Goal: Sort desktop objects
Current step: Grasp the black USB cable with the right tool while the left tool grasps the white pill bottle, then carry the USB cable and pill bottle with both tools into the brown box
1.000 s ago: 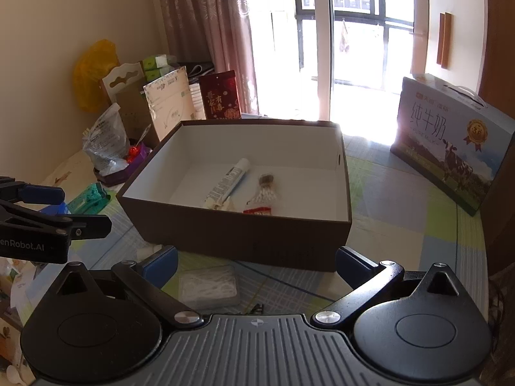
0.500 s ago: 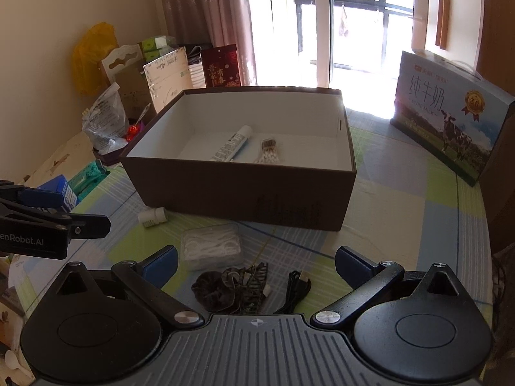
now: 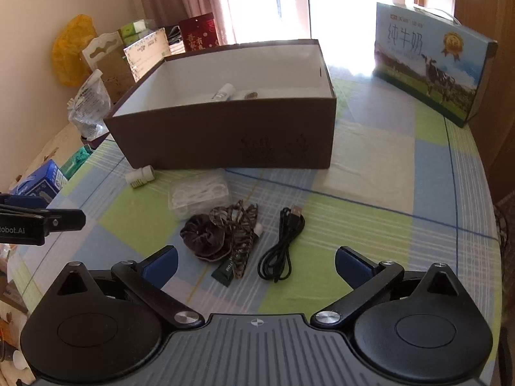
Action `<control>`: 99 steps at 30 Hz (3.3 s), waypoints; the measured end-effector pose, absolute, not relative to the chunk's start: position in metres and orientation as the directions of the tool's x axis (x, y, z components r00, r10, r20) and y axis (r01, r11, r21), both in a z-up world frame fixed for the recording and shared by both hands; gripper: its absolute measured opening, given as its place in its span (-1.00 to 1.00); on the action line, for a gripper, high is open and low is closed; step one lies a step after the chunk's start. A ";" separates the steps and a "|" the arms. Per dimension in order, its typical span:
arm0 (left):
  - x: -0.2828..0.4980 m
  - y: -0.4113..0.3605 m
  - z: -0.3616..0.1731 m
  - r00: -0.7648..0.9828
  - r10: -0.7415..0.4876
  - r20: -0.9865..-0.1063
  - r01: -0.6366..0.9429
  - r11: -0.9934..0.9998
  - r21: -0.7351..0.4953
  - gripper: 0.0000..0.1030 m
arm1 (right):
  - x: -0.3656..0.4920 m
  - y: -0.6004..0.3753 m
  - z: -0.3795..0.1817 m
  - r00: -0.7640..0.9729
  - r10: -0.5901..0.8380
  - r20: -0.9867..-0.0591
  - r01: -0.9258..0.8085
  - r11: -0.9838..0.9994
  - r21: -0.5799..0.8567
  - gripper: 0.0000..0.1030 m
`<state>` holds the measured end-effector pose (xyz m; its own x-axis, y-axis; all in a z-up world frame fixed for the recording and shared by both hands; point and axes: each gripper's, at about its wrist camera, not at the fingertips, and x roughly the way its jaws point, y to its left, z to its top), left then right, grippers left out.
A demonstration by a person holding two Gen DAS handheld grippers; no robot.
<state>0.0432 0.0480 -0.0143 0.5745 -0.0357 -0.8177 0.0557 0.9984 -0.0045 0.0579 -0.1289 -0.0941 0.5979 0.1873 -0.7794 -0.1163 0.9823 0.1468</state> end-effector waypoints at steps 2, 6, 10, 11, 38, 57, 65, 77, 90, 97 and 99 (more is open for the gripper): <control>0.040 0.050 -0.020 0.565 -0.045 -0.824 0.062 0.998 -0.012 0.74 | 0.055 -0.129 -0.098 0.590 0.178 -0.788 -0.106 0.984 0.143 0.97; 0.037 0.051 -0.027 0.562 -0.039 -0.826 0.069 0.998 0.000 0.74 | 0.051 -0.128 -0.105 0.582 0.161 -0.797 -0.098 0.987 0.128 0.96; 0.039 0.051 -0.034 0.562 -0.024 -0.827 0.079 0.997 0.024 0.74 | 0.049 -0.127 -0.113 0.570 0.143 -0.809 -0.085 0.990 0.115 0.96; 0.040 0.052 -0.035 0.563 -0.024 -0.826 0.081 0.996 0.027 0.74 | 0.049 -0.127 -0.115 0.568 0.136 -0.811 -0.080 0.991 0.110 0.96; 0.088 0.064 -0.065 0.572 -0.037 -0.820 0.140 0.989 0.053 0.73 | 0.087 -0.138 -0.147 0.583 0.139 -0.800 0.006 0.984 0.176 -0.36; 0.147 0.079 -0.087 0.571 -0.066 -0.818 0.214 0.974 0.070 0.53 | 0.112 -0.159 -0.171 0.533 0.131 -0.836 0.006 0.987 0.158 -0.72; 0.173 0.081 -0.102 0.574 -0.082 -0.814 0.283 0.954 0.103 0.30 | 0.099 -0.191 -0.168 0.532 0.102 -0.841 0.066 0.985 0.162 -0.72; 0.188 0.078 -0.122 0.490 -0.148 -0.859 0.324 0.946 0.022 -0.57 | 0.099 -0.195 -0.167 0.533 0.097 -0.841 0.064 0.986 0.155 -0.72; 0.184 0.069 -0.122 0.494 -0.140 -0.858 0.303 0.953 0.019 -0.56 | 0.105 -0.184 -0.170 0.550 0.047 -0.834 0.031 0.997 0.077 -0.71; 0.172 0.064 -0.121 0.491 -0.142 -0.860 0.301 0.954 0.014 -0.56 | 0.114 -0.175 -0.175 0.570 0.025 -0.821 -0.005 1.000 0.027 -0.62; 0.166 0.062 -0.121 0.487 -0.145 -0.861 0.301 0.954 0.010 -0.56 | 0.116 -0.174 -0.176 0.572 0.036 -0.819 -0.015 0.999 0.033 -0.40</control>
<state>0.1663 0.0616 -0.1209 0.4872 -0.1447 -0.8612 0.3012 0.9535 0.0102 0.1157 -0.1736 -0.1755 0.5723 0.0357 -0.8193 -0.0151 0.9993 0.0330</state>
